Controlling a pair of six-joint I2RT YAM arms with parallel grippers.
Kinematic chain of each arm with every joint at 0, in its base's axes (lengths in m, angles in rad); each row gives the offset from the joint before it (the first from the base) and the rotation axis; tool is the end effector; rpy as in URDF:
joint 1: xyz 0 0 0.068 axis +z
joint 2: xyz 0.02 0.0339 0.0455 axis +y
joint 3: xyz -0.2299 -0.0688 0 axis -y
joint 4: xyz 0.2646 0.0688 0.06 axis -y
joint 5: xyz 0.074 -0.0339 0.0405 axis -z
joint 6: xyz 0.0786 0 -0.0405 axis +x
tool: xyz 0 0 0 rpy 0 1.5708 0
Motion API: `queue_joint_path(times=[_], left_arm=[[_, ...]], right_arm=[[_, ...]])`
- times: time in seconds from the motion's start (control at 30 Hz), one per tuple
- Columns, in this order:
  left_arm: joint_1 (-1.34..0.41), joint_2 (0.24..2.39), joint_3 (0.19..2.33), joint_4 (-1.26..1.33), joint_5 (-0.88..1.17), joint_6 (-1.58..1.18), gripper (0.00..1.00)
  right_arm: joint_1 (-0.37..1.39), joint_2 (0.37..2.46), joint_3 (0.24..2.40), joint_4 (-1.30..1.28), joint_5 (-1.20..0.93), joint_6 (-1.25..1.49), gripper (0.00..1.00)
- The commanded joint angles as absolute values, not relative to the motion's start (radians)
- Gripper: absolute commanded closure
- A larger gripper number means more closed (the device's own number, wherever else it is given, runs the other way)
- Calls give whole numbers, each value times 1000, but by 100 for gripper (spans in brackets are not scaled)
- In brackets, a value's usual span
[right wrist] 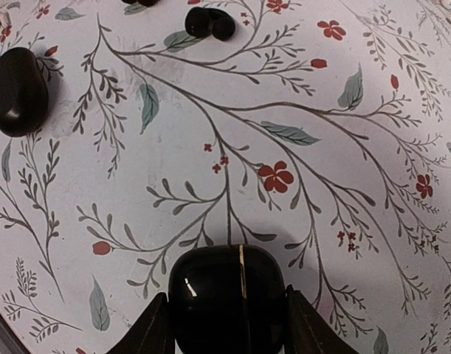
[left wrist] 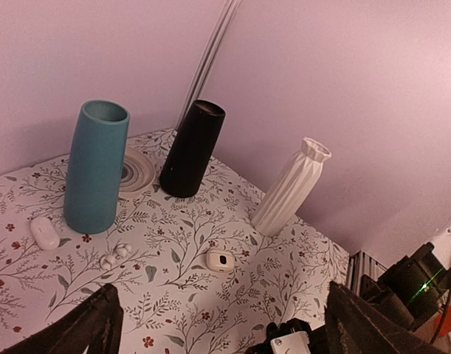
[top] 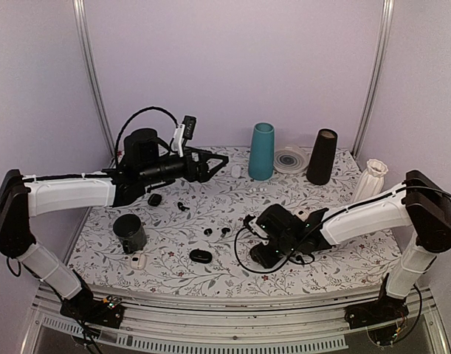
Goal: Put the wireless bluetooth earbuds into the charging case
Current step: Pick up the charging case from the center of the board.
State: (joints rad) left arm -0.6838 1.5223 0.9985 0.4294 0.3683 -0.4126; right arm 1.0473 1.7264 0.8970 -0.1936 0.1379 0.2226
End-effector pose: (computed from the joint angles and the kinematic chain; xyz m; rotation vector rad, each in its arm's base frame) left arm 0.3036 -0.2839 0.2489 0.5344 1.7066 -1.1163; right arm 0.1882 0.3044 0.0564 -0.9981 2.4079 0.2894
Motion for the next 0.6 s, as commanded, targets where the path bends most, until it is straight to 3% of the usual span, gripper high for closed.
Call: queue_joint_path(times=[0.0,0.4,0.57], left_arm=[[-667,1537,1018,425,372,-424,5],[-657,1589,1073,393,469,-487,9],[-657,1652,1149,331,594,-518,16]], right_arm=[[1052,1608,883,-145,202,224,80],[1052,1368,876,-46,367,136,80],[1052,1328,897,-38,443,82,80]])
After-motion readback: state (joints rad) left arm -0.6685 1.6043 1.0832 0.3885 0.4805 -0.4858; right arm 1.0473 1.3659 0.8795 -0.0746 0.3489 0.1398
